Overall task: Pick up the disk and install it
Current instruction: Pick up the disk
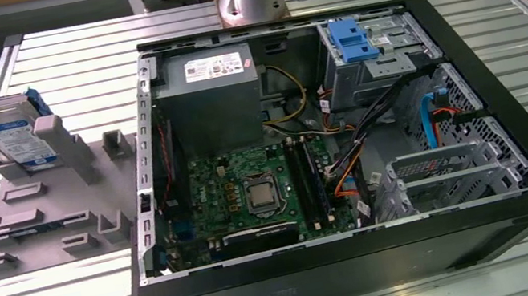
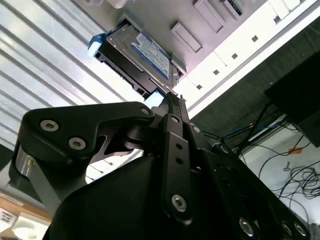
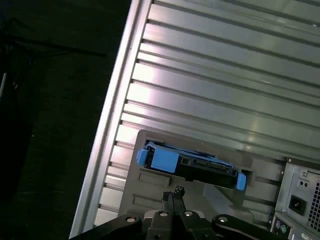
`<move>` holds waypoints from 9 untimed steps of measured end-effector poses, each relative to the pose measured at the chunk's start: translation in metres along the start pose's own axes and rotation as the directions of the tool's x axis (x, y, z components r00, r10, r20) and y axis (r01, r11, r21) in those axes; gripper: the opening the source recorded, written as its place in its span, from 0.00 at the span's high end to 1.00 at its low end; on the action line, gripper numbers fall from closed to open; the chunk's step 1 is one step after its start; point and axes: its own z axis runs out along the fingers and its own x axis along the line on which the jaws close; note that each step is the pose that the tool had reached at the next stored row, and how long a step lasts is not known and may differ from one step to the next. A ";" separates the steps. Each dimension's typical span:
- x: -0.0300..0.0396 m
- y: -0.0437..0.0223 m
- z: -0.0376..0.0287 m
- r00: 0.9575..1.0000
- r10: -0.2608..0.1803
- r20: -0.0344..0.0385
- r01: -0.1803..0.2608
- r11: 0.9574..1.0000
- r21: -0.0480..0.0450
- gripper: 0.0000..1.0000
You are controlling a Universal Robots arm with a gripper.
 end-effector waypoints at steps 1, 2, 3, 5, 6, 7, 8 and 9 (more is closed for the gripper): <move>0.0000 0.0000 0.0000 1.000 -0.015 -0.001 0.015 1.000 0.000 0.89; 0.0000 0.0000 0.0000 1.000 -0.029 -0.001 0.029 1.000 -0.001 0.89; 0.0000 0.0000 0.0001 0.999 -0.043 -0.002 0.043 0.999 -0.001 0.89; 0.0000 0.0000 0.0001 0.997 -0.071 -0.003 0.071 0.997 -0.002 0.89; 0.0000 0.0000 0.0002 0.996 -0.085 -0.004 0.085 0.996 -0.002 0.89; 0.0000 0.0000 0.0002 0.995 -0.098 -0.004 0.098 0.995 -0.003 0.89; 0.0000 0.0000 0.0002 0.994 -0.111 -0.005 0.111 0.994 -0.003 0.89; 0.0000 0.0000 0.0002 0.992 -0.124 -0.005 0.124 0.992 -0.003 0.89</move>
